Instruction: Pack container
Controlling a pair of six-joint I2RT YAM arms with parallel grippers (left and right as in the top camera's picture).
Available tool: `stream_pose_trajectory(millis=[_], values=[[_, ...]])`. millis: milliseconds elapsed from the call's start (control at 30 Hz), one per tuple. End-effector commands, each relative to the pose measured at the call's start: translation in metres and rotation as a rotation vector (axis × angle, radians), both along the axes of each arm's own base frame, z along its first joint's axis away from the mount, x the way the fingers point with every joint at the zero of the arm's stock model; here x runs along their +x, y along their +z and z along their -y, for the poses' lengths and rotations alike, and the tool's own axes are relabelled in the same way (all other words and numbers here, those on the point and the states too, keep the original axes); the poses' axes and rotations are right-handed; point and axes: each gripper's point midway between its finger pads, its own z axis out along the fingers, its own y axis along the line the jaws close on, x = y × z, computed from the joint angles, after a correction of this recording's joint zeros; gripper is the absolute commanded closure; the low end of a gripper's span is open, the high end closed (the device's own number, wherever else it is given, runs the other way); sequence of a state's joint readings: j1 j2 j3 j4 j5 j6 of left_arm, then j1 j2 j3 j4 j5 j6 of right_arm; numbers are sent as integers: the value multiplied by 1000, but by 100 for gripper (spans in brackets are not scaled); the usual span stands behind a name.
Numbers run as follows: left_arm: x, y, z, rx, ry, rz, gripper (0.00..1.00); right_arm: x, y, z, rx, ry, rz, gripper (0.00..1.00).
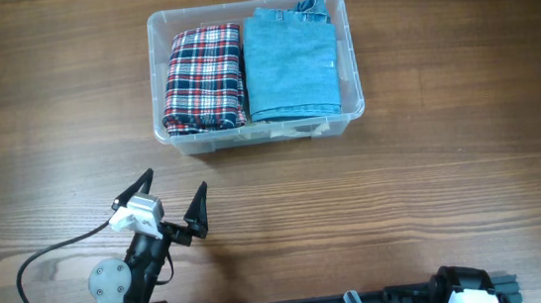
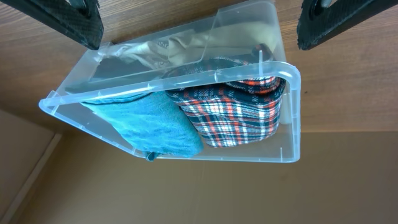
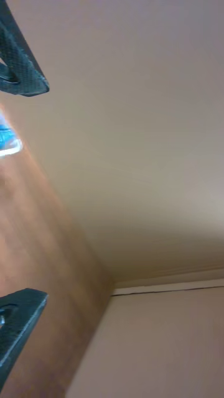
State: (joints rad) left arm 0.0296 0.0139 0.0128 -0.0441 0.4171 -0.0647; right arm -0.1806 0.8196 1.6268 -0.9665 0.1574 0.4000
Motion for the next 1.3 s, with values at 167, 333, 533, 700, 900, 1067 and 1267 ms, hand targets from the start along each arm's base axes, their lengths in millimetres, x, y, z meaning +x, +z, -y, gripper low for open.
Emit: stream_pose_trajectory(millis=[167, 333, 533, 700, 900, 1067, 1267], values=[[0, -1, -2, 12, 10, 11, 0, 19, -87, -21, 1, 107, -121, 0], [0, -1, -2, 12, 10, 11, 0, 33, -141, -38, -27, 189, 49, 0], [0, -1, -2, 12, 10, 11, 0, 41, -210, -64, -164, 347, 195, 0], [0, -1, -2, 12, 10, 11, 0, 39, -241, -77, -288, 419, 218, 0], [0, -1, -2, 12, 10, 11, 0, 37, -264, -97, -472, 535, 225, 0], [0, -1, -2, 12, 10, 11, 0, 42, -279, -91, -460, 506, 189, 0], [0, -1, -2, 12, 10, 11, 0, 48, -302, -80, -411, 450, 147, 0]])
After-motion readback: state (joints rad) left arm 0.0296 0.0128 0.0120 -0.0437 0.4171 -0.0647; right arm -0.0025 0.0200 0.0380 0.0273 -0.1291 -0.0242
